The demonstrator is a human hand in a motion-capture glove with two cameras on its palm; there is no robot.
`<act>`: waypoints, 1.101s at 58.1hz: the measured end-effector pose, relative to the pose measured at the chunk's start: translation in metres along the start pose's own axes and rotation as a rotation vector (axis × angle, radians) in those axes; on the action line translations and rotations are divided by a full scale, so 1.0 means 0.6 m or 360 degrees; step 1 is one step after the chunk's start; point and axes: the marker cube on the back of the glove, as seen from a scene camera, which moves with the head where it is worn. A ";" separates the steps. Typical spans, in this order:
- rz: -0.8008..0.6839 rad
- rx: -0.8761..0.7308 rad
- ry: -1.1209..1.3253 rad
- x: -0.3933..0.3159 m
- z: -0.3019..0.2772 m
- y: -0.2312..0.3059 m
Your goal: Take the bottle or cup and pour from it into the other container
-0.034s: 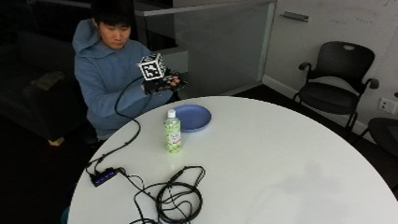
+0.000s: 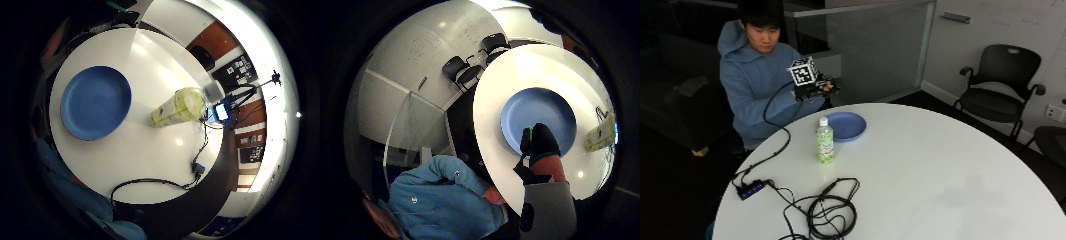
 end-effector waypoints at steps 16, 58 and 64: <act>0.0166 -0.0030 -0.0166 -0.038 0.000 -0.016; 0.0357 0.0030 0.0010 0.133 -0.086 0.095; 0.0431 0.0061 0.0052 0.173 -0.102 0.116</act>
